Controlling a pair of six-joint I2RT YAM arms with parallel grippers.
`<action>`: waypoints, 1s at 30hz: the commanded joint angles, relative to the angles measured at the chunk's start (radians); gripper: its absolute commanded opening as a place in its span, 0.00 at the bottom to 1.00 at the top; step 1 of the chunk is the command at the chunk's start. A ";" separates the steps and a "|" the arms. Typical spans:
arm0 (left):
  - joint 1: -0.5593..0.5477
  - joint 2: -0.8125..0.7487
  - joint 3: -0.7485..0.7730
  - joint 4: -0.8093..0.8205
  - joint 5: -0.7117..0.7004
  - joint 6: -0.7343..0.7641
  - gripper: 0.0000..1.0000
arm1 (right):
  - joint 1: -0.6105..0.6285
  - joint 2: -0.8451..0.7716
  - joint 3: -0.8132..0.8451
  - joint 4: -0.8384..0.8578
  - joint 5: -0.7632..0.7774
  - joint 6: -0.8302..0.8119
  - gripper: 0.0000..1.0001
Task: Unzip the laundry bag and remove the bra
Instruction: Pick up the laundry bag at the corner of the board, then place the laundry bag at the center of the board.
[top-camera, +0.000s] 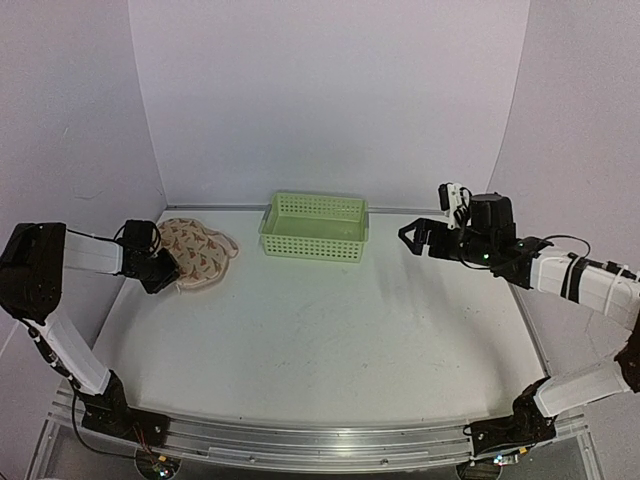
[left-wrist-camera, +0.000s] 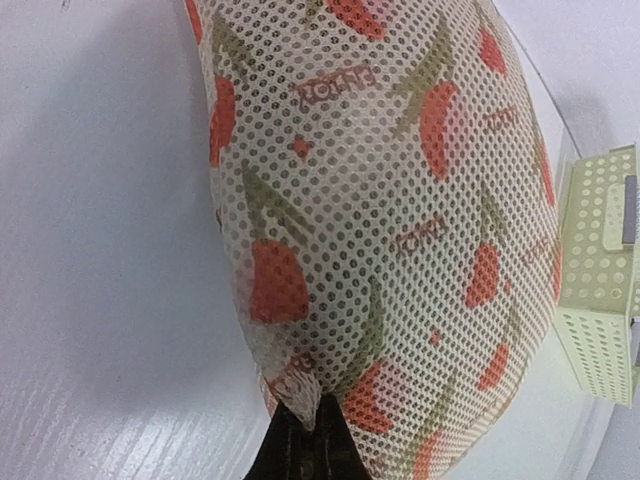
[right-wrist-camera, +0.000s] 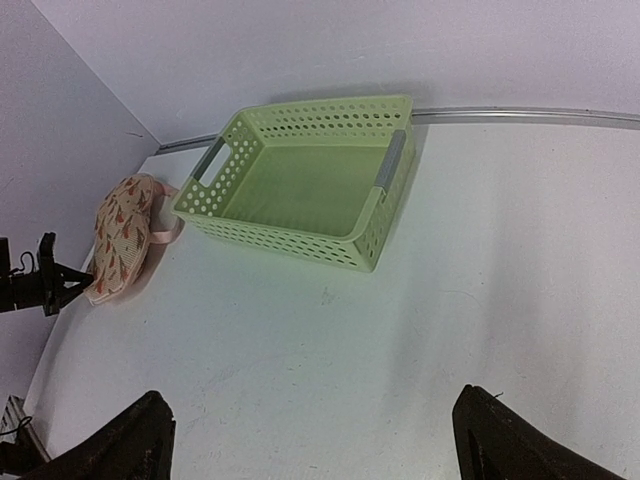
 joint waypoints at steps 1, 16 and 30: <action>0.003 -0.060 -0.007 0.046 0.081 -0.018 0.00 | -0.001 -0.035 0.000 0.054 -0.014 0.011 0.98; -0.206 -0.374 -0.187 0.022 -0.015 -0.227 0.00 | 0.103 -0.012 -0.064 0.067 -0.036 0.108 0.98; -0.702 -0.426 -0.252 0.053 -0.331 -0.631 0.00 | 0.252 -0.024 -0.203 0.099 -0.012 0.332 0.98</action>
